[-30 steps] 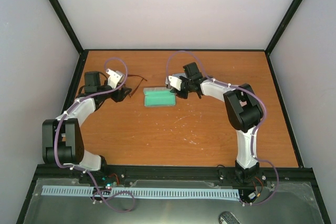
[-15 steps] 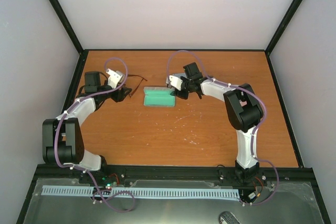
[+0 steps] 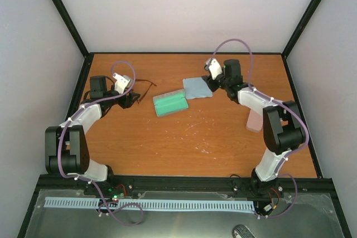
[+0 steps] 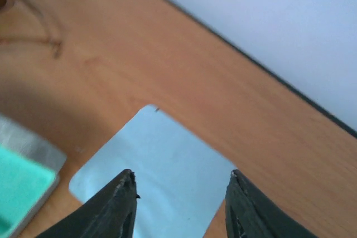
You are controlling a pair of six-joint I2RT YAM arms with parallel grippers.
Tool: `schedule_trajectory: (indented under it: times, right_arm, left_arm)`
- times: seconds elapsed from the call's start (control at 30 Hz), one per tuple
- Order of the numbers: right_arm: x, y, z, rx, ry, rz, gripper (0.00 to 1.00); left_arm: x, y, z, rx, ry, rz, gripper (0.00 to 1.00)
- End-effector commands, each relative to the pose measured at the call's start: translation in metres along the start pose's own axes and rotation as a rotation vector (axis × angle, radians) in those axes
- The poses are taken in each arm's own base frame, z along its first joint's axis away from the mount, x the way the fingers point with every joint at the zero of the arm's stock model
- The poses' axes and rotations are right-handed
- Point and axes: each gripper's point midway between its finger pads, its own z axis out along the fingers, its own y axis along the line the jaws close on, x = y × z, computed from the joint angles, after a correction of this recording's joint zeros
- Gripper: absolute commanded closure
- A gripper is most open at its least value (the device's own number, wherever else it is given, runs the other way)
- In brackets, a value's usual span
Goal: Organize the sunglasses
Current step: Place the sunglasses case at the center of the board, then move the glasses cleaning cloth to the center of the board.
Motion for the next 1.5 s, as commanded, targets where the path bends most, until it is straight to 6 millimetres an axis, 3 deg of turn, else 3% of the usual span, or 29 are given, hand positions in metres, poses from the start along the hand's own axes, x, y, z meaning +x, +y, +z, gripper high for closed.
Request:
schedule_trajectory:
  times: [0.0,0.13,0.17,0.37,0.53,0.9,1.1,1.3,1.47]
  right_arm:
    - [-0.014,-0.020,-0.008,0.082,-0.054,0.159,0.62]
    - [0.012,-0.024,0.028,0.065,0.121,0.247,0.94]
    - [0.016,-0.024,0.036,0.063,0.154,0.264,0.97]
    - [0.046,-0.007,0.070,0.042,0.298,0.309,0.97]
    - [0.065,0.012,0.083,-0.012,0.376,0.351,0.97]
    - [0.115,0.049,0.077,-0.086,0.565,0.393,0.97]
    - [0.142,0.082,0.068,-0.151,0.661,0.426,0.97]
    - [0.161,0.115,0.049,-0.173,0.719,0.451,0.97]
    - [0.179,0.124,0.025,-0.135,0.781,0.459,0.97]
  left_arm:
    - [-0.015,0.002,-0.001,0.019,-0.047,0.005,0.40]
    - [-0.017,0.003,0.001,0.027,-0.050,-0.005,0.41]
    - [-0.018,0.003,0.001,0.027,-0.050,-0.008,0.40]
    - [-0.017,0.005,0.002,0.022,-0.047,-0.015,0.41]
    - [-0.016,0.005,0.003,0.022,-0.043,-0.014,0.41]
    - [-0.013,0.000,0.001,0.034,-0.047,-0.010,0.41]
    - [-0.017,-0.002,-0.001,0.043,-0.060,-0.003,0.41]
    - [-0.024,-0.004,-0.006,0.042,-0.072,0.020,0.41]
    - [-0.027,-0.006,-0.008,0.045,-0.079,0.032,0.41]
